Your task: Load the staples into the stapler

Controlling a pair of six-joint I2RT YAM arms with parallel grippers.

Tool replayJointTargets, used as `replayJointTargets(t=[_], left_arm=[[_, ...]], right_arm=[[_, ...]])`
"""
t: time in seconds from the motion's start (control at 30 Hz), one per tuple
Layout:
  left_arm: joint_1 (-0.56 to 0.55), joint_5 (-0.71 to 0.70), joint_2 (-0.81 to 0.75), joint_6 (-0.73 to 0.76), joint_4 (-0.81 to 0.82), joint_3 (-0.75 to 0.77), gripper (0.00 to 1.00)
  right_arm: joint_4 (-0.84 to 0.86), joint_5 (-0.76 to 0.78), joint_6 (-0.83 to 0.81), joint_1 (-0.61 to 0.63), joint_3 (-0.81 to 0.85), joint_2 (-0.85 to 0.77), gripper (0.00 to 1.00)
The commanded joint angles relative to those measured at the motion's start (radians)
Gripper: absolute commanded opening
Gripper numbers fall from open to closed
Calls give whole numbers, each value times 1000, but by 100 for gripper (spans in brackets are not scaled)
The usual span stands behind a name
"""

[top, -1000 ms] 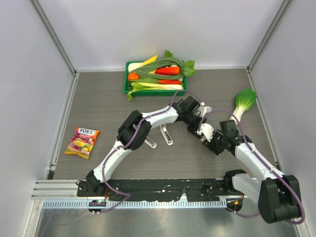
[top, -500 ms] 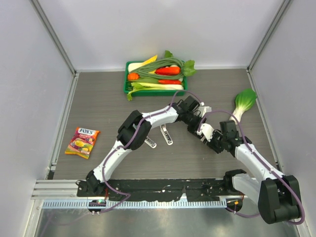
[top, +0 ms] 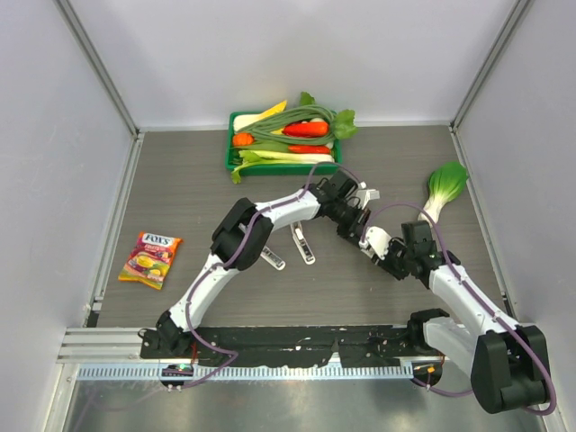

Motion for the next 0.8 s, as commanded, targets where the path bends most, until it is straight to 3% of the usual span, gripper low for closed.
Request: replayJointTargets(t=[0.0, 0.23, 0.37, 0.47, 0.5, 0.57, 0.77], left_arm=[[31, 7, -53, -2, 31, -11, 10], [45, 3, -53, -1, 34, -14, 10], [49, -3, -33, 2, 18, 24, 18], [57, -12, -23, 10, 4, 44, 37], [59, -19, -25, 11, 2, 46, 53], [63, -26, -28, 16, -4, 47, 71], [75, -48, -36, 41, -35, 92, 89]], right_arm=[[-52, 27, -35, 0, -1, -31, 34], [-105, 56, -59, 0, 3, -49, 34], [-131, 58, -63, 0, 15, -66, 34], [-152, 48, -65, 0, 26, -83, 34], [-164, 47, -63, -2, 28, -87, 34], [-174, 36, -65, 0, 37, -92, 34], [-183, 7, -59, 0, 61, -80, 34]])
